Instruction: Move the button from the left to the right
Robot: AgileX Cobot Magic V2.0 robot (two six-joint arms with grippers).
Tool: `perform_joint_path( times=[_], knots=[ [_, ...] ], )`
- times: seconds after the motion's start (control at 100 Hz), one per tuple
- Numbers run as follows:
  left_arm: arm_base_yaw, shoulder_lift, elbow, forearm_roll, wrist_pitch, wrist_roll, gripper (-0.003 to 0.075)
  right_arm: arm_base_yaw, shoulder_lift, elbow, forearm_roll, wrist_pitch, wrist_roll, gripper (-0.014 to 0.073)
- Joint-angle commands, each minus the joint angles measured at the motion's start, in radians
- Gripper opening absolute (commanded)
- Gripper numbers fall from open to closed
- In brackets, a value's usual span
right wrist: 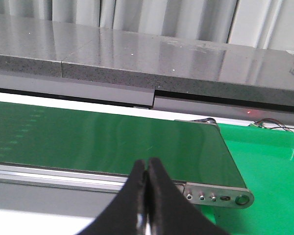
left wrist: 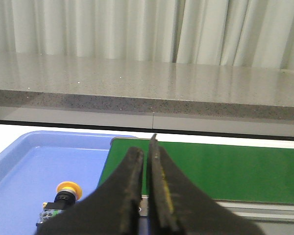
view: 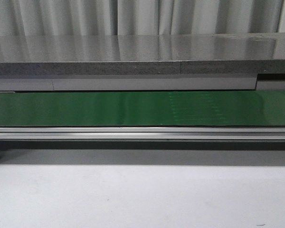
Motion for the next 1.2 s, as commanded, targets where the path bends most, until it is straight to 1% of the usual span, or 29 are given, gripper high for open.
perform_joint_path(
  times=[0.0,0.52,0.65,0.82,0.93,1.02,1.09,1.19],
  knots=[
    [-0.005,-0.035,0.041,-0.001,-0.073,-0.012,0.0005,0.0,-0.018,0.001,-0.009,-0.084,0.003,-0.0068],
    [-0.005,-0.035,0.041,-0.001,-0.073,-0.012,0.0005,0.0,-0.018,0.001,-0.009,-0.084,0.003,-0.0068],
    [-0.005,-0.035,0.021,-0.001,-0.059,-0.012,0.0005,0.0,-0.018,0.001,-0.009,-0.084,0.003,-0.0068],
    [-0.005,-0.017,-0.066,-0.001,0.043,-0.012,0.0005,0.0,-0.018,0.001,-0.009,-0.084,0.003,-0.0068],
    [-0.005,0.024,-0.122,-0.047,0.048,-0.012,0.0005,0.0,-0.018,0.001,-0.009,-0.084,0.003,-0.0068],
    [-0.005,0.067,-0.178,-0.049,0.08,-0.012,0.0005,0.0,-0.018,0.001,-0.009,-0.084,0.003,-0.0068],
    [-0.005,0.105,-0.243,-0.049,0.142,-0.012,0.0005,0.0,-0.018,0.001,-0.009,-0.084,0.003,-0.0068],
    [-0.005,0.162,-0.36,-0.049,0.281,-0.012,0.0005,0.0,-0.018,0.001,-0.009,-0.084,0.003,-0.0068]
  ],
)
